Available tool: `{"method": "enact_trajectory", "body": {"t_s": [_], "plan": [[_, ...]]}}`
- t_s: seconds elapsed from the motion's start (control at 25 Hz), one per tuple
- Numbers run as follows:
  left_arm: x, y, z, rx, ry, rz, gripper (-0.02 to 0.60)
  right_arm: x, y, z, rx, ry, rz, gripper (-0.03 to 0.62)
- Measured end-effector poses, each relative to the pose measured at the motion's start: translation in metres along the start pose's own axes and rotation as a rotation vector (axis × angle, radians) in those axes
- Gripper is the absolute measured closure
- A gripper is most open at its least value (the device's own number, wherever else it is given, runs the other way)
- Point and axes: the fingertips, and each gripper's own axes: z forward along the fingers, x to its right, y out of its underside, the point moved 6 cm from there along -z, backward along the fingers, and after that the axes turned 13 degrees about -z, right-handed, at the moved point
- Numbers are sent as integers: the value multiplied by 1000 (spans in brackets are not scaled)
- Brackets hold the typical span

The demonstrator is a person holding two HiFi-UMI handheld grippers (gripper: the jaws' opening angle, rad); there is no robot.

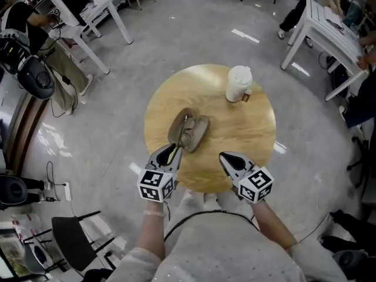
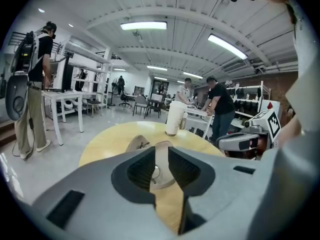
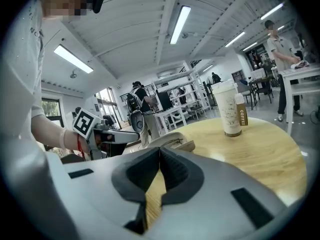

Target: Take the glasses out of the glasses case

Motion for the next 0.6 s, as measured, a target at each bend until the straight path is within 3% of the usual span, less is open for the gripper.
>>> {"method": "enact_trajectory", "body": {"t_s": [0.08, 0.24, 0.6], "plan": [[-2, -1, 12, -43, 1, 13, 494, 2, 1, 3, -7, 10, 8, 588], [-9, 1, 31, -136, -26, 62, 492, 2, 4, 8, -28, 20, 1, 588], [-30, -3, 67, -269, -74, 38, 491, 6, 4, 23, -61, 30, -19, 588]]}}
